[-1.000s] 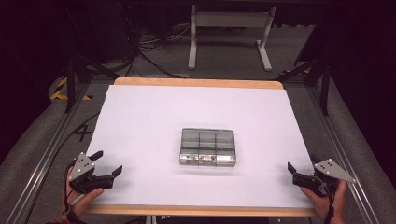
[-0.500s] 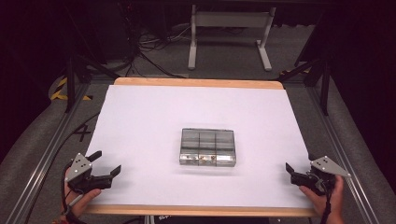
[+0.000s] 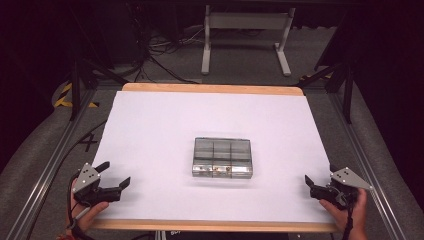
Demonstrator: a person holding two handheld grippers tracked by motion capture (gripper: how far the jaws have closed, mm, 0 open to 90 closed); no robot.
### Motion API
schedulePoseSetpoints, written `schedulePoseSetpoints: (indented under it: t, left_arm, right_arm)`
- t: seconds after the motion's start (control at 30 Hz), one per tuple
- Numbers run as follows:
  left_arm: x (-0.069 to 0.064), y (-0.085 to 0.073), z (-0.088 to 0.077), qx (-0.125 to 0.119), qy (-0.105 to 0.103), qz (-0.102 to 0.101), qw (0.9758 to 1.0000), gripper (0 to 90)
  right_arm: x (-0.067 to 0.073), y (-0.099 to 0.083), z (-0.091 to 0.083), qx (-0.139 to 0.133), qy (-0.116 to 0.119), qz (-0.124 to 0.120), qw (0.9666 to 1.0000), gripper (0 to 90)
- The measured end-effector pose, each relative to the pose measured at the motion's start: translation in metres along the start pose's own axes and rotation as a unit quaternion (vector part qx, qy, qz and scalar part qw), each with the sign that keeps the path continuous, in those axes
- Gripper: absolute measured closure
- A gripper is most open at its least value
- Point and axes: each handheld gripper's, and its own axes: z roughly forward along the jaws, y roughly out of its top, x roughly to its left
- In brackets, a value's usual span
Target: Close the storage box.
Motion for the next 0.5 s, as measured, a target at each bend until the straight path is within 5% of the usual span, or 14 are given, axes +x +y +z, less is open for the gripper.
schedulePoseSetpoints:
  t: [0.5]
  left_arm:
    - [0.0003,0.0004,0.0008,0.005,0.002,-0.002,1.0,8.1]
  right_arm:
    - [0.0003,-0.0005,-0.0012,-0.007,0.001,-0.003,1.0,8.7]
